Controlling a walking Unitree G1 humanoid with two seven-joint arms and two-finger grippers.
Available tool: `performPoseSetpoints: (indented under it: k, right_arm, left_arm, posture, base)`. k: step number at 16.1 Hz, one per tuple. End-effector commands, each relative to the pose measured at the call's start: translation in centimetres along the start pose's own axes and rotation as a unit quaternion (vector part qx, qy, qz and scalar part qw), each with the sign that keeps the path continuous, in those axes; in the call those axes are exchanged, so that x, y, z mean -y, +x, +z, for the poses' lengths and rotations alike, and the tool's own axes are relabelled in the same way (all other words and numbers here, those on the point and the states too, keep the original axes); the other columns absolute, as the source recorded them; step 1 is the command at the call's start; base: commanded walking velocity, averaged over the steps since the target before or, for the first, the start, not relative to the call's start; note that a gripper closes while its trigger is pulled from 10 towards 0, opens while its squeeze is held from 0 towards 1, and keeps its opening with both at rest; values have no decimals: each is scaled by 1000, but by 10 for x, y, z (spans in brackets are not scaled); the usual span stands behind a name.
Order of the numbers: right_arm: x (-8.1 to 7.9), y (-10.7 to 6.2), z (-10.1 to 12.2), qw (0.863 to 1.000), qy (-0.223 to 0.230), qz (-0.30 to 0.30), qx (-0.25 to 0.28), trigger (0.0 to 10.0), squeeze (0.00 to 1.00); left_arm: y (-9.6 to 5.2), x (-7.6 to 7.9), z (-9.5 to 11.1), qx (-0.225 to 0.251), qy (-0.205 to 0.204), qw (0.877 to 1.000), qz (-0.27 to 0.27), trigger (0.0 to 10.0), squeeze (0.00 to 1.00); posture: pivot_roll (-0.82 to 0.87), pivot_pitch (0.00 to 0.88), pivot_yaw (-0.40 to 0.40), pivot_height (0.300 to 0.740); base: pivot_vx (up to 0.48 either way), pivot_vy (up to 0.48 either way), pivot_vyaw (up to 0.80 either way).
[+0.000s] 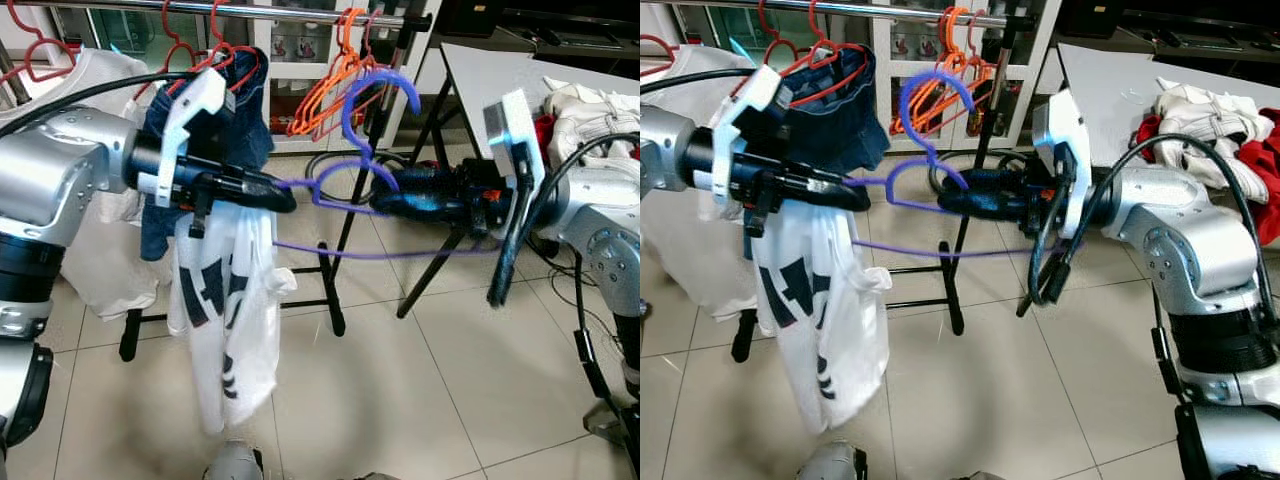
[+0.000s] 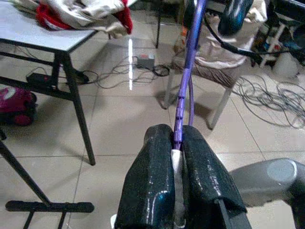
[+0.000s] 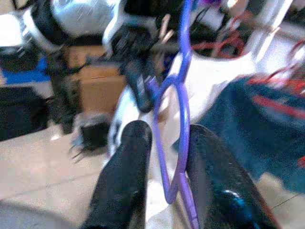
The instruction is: Hang hanger
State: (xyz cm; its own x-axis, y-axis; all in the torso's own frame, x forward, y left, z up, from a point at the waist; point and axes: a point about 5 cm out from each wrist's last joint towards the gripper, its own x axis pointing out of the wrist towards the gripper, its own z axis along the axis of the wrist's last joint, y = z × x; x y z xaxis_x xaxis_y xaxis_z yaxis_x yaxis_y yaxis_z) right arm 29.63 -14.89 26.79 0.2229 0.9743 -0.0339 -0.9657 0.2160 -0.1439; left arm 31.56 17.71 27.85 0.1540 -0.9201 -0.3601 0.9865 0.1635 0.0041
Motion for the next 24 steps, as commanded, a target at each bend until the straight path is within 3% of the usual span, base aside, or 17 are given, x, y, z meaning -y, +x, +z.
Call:
performPoseSetpoints:
  k: [1, 4, 5, 6, 7, 8, 11, 12, 13, 14, 15, 17, 20, 21, 24]
  right_arm:
    - [9, -8, 14, 998, -30, -40, 29, 10000, 1000]
    - [16, -19, 26, 994, -24, -77, 79, 10000, 1000]
    - [21, -32, 38, 985, -12, -108, 132, 10000, 953]
    - [21, -37, 43, 981, -10, -118, 154, 10000, 24]
    - [22, -45, 49, 973, -5, -140, 186, 10000, 0]
    - [17, -50, 52, 966, 6, -146, 212, 10000, 0]
    - [-9, -43, 36, 974, 23, -129, 183, 10000, 0]
    - [-25, -37, 26, 982, 40, -100, 157, 10000, 0]
    - [-54, -27, 7, 990, 83, -34, 107, 10000, 0]
    - [-61, -25, 1, 990, 99, -18, 96, 10000, 0]
    - [-77, -18, -23, 989, 138, -4, 53, 10000, 71]
    - [-70, -7, -60, 987, 139, -80, 17, 10000, 1000]
    - [-60, 6, -84, 978, 148, -144, 12, 10000, 1000]
    - [-51, 19, -96, 973, 146, -180, 9, 10000, 1000]
    - [-43, 35, -97, 965, 181, -180, 54, 10000, 1000]
  left_arm:
    - [-7, -1, 3, 13, 8, 1000, 18, 0, 0]
    - [-11, -3, -1, 19, 12, 999, 38, 0, 0]
    - [-14, -6, -5, 27, 10, 998, 63, 0, 0]
    - [-14, -7, -7, 28, 10, 997, 75, 0, 0]
    - [-12, -10, -12, 13, 21, 995, 98, 0, 0]
    - [-7, -12, -14, 14, 22, 994, 110, 0, 0]
    - [8, -20, -15, 29, 22, 990, 139, 0, 0]
    - [10, -21, -13, 37, 27, 989, 144, 0, 0]
    - [12, -23, -4, 60, 26, 987, 144, 0, 0]
    - [12, -23, -1, 66, 27, 987, 143, 0, 0]
    - [13, -18, 9, 80, 33, 990, 110, 0, 0]
    - [15, -9, 15, 84, 46, 994, 61, 0, 0]
    - [19, -2, 17, 89, 51, 994, 37, 0, 0]
    - [21, -1, 21, 97, 54, 993, 34, 0, 0]
    - [25, 6, 31, 109, 59, 992, 6, 0, 0]
  posture:
    - [30, 10, -69, 740]
    - [36, 12, -72, 740]
    - [38, 13, -73, 740]
    - [39, 15, -73, 740]
    - [43, 17, -77, 740]
    - [42, 18, -76, 740]
    - [25, 19, -59, 740]
    - [19, 20, -55, 740]
    - [10, 20, -50, 740]
    - [10, 20, -50, 740]
    - [5, 23, -49, 740]
    - [-1, 22, -54, 740]
    - [4, 25, -70, 740]
    - [10, 29, -79, 740]
    - [16, 32, -91, 740]
  base:
    - [0, 0, 0]
    - [0, 0, 0]
    - [0, 0, 0]
    - [0, 0, 0]
    - [0, 0, 0]
    - [0, 0, 0]
    - [0, 0, 0]
    - [0, 0, 0]
    - [0, 0, 0]
    - [0, 0, 0]
    - [0, 0, 0]
    - [0, 0, 0]
    - [0, 0, 0]
    - [0, 0, 0]
    - [0, 0, 0]
